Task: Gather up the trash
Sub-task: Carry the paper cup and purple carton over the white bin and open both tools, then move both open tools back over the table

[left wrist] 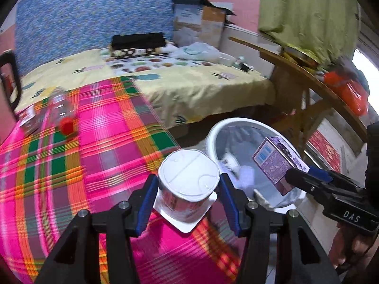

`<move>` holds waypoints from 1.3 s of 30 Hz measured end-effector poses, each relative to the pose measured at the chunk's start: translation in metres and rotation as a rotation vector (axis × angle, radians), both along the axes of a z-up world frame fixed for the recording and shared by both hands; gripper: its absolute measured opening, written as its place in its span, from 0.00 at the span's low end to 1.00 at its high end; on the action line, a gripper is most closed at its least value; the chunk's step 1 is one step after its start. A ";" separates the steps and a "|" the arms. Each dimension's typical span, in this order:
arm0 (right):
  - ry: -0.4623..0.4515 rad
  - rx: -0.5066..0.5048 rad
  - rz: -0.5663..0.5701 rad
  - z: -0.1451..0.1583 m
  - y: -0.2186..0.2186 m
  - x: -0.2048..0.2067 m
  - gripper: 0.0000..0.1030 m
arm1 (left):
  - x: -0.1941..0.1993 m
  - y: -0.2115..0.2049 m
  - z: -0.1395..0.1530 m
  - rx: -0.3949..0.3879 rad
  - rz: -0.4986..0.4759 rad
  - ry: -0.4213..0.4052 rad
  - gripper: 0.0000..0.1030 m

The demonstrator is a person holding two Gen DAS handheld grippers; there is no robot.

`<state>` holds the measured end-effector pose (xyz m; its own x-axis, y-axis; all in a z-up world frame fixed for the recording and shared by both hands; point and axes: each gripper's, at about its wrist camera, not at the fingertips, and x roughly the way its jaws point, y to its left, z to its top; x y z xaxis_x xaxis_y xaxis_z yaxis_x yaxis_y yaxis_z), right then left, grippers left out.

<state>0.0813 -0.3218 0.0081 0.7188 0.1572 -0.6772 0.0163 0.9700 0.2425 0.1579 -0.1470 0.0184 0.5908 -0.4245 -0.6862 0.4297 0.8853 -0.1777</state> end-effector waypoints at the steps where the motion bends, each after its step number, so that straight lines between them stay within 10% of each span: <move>1: 0.003 0.000 -0.013 -0.001 -0.004 -0.001 0.54 | 0.001 -0.007 -0.001 -0.002 -0.017 -0.001 0.53; 20: 0.097 -0.027 -0.123 -0.024 -0.053 -0.007 0.54 | 0.012 -0.092 -0.014 -0.013 -0.170 0.019 0.53; 39: 0.074 -0.081 -0.152 -0.018 -0.056 -0.010 0.55 | 0.014 -0.088 -0.014 -0.053 -0.182 0.056 0.64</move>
